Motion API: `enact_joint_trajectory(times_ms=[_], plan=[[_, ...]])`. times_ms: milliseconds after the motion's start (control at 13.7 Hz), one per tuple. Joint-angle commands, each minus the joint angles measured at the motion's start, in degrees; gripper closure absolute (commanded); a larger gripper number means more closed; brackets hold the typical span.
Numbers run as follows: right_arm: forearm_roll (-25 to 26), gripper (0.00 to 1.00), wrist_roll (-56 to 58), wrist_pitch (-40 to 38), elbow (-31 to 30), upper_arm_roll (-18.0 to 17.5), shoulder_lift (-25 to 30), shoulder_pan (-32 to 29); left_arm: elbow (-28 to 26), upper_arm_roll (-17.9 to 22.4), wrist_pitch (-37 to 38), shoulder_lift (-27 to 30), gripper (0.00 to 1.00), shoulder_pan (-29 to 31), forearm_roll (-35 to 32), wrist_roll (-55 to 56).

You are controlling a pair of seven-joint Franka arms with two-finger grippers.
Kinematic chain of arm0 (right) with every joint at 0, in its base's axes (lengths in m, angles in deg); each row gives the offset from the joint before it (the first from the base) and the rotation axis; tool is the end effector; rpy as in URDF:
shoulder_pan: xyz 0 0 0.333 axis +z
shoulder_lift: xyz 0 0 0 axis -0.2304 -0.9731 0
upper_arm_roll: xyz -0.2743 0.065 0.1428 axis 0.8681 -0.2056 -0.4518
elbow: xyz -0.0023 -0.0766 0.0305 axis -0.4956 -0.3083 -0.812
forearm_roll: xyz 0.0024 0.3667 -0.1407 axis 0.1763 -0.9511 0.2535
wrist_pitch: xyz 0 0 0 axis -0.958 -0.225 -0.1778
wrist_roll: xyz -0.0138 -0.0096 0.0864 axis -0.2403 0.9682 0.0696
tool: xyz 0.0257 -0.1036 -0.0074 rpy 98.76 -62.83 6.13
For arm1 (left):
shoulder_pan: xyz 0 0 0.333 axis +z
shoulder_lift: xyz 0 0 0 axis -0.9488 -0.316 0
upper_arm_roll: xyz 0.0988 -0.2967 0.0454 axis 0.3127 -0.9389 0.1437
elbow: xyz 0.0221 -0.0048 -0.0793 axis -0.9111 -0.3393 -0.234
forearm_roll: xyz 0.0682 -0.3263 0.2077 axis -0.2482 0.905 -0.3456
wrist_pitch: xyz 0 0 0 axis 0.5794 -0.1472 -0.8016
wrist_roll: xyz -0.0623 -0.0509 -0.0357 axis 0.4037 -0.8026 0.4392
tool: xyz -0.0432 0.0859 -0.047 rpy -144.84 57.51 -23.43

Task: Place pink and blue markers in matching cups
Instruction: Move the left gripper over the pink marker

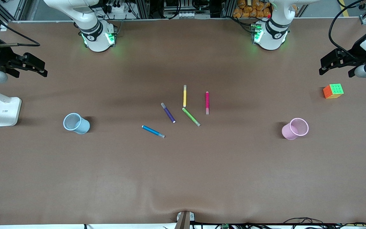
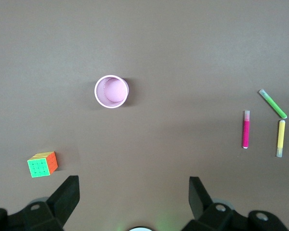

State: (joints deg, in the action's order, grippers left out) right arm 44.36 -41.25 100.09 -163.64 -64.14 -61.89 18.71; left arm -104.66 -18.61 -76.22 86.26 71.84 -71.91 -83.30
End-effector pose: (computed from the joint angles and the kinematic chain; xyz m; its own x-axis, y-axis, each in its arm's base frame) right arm 0.5300 0.0413 0.6464 0.9963 0.0040 -0.0864 0.0013 -0.9995 -0.0314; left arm 0.5246 -0.0472 0.6450 0.9966 -0.0819 0.0060 -0.0820 -0.9965 0.0144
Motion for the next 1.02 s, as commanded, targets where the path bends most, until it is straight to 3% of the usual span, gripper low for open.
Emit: enact_joint_trajectory(times_ms=[0, 512, 951], plan=[[0.7, 0.00, -0.9, -1.9, 0.4, -0.1, 0.6, -0.2, 1.2, -0.3, 0.9, -0.4, 0.00, 0.1, -0.4, 0.1], [0.6, 0.00, -0.8, -2.1, 0.4, 0.1, 1.0, -1.5, 0.6, -0.8, 1.2, -2.3, 0.00, -0.5, -0.3, -0.3], [0.7, 0.00, -0.8, -1.4, 0.5, 0.0, 0.7, -1.5, 1.2, -4.1, -0.1, -9.1, 0.00, -2.6, -0.2, 4.2]])
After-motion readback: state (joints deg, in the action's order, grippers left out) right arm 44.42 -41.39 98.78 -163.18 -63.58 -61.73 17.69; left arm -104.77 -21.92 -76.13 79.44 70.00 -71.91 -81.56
